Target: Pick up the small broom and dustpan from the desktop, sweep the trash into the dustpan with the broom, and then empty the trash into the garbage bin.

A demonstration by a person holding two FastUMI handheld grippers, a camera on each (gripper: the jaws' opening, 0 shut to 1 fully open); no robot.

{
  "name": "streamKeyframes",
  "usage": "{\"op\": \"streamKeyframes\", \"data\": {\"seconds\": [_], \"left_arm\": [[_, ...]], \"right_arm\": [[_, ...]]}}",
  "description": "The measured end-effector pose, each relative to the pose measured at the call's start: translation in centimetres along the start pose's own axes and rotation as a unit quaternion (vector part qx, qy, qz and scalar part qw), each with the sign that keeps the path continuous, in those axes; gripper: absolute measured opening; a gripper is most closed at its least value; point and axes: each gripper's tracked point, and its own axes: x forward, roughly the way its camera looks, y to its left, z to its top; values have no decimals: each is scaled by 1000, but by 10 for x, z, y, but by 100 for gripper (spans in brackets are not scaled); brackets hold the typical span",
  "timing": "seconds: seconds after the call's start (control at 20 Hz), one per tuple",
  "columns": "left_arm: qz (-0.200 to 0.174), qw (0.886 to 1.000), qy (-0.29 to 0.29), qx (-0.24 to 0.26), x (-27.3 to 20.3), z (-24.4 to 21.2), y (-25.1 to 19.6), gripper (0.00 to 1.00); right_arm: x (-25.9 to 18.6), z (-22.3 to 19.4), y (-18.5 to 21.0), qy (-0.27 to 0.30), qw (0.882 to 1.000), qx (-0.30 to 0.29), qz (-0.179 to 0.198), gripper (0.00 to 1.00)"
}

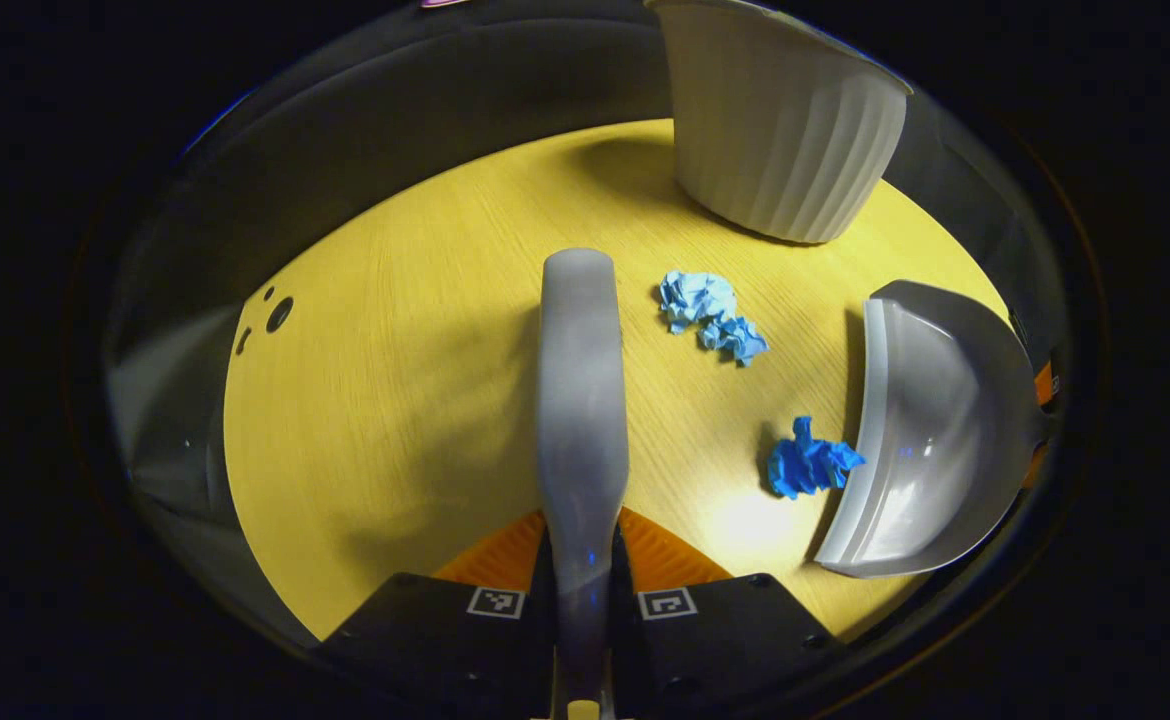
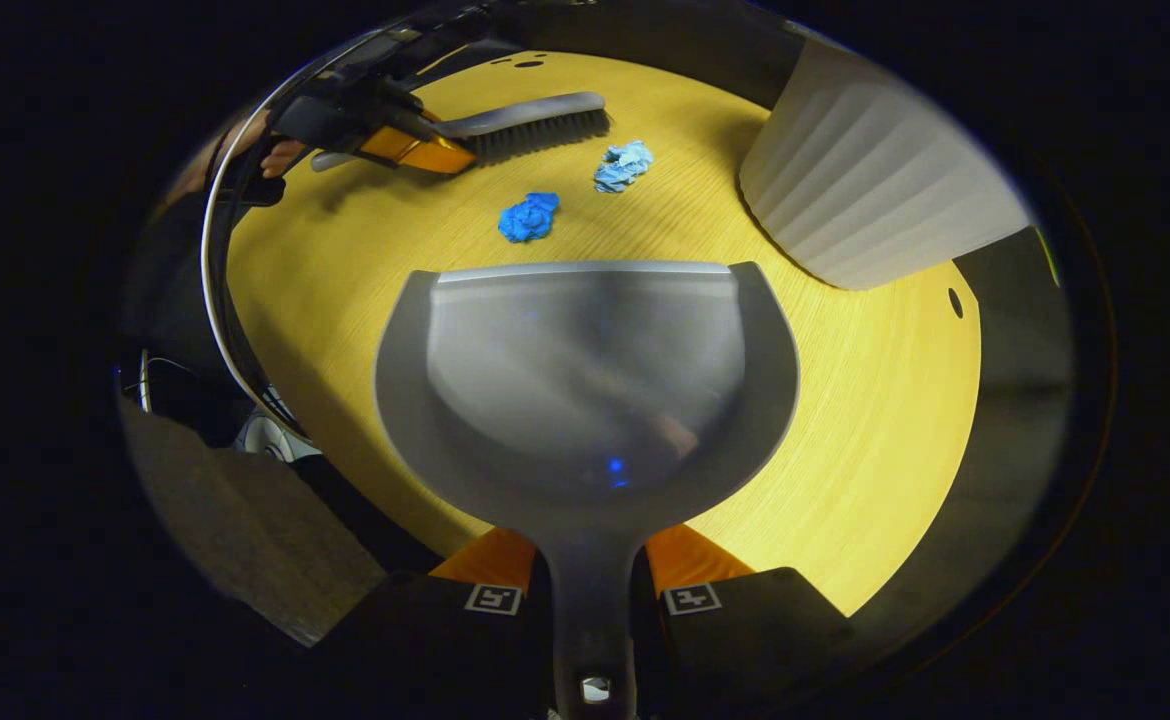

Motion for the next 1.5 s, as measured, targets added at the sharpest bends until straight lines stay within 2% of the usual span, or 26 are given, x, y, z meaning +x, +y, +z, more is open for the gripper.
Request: {"op": "streamKeyframes", "data": {"seconds": [0.05,0.3,0.65,0.95,1.3,1.45,1.5], "left_arm": [[0,1000,-1,3,3,5,0,30],[-23,999,-4,31,10,16,-15,27],[-109,993,7,36,0,13,-69,27],[-164,986,20,2,-16,-1,-114,27],[-247,969,25,-6,-41,-9,-156,27],[-237,971,3,-28,-50,-6,-159,29],[-232,972,-7,-39,-53,-1,-159,27]], "right_arm": [[1,0,-1,2,1000,0,-2,36],[5,4,-4,4,1000,10,-2,37],[4,7,-2,-3,1000,6,3,37],[7,5,-1,-4,1000,7,10,37],[11,-2,-1,-26,999,14,16,37],[11,3,-3,-65,998,3,3,36],[11,3,-4,-78,997,2,2,36]]}}
